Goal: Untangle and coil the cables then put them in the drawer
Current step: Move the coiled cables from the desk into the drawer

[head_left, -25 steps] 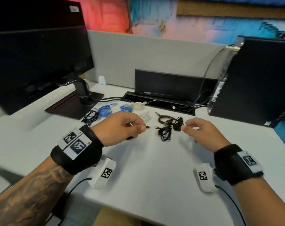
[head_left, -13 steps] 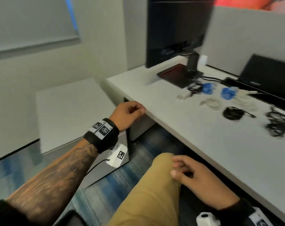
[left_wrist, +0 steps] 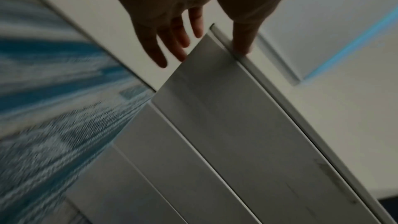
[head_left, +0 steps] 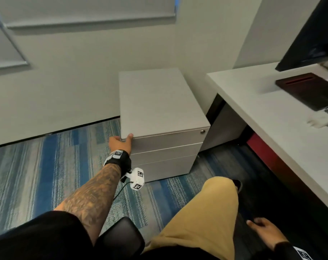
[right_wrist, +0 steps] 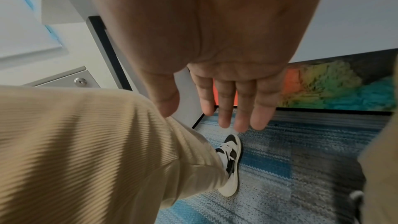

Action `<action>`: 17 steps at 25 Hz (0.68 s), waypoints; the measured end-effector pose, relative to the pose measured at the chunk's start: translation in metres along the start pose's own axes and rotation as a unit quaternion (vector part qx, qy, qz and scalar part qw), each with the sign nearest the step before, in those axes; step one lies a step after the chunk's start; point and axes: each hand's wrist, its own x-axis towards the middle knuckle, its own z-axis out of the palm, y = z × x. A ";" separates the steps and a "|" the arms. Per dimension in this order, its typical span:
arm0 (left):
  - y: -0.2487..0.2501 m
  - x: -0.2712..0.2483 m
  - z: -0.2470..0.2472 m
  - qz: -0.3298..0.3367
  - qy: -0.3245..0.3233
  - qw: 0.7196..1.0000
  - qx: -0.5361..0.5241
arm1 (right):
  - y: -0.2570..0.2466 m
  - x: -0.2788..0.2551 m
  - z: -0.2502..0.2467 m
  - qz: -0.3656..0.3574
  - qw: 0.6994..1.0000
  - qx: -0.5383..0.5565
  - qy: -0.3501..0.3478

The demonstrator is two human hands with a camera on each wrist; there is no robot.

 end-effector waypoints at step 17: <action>-0.028 0.005 0.003 0.025 -0.076 0.996 -0.033 | -0.012 0.019 0.039 0.014 0.995 -0.041 -0.087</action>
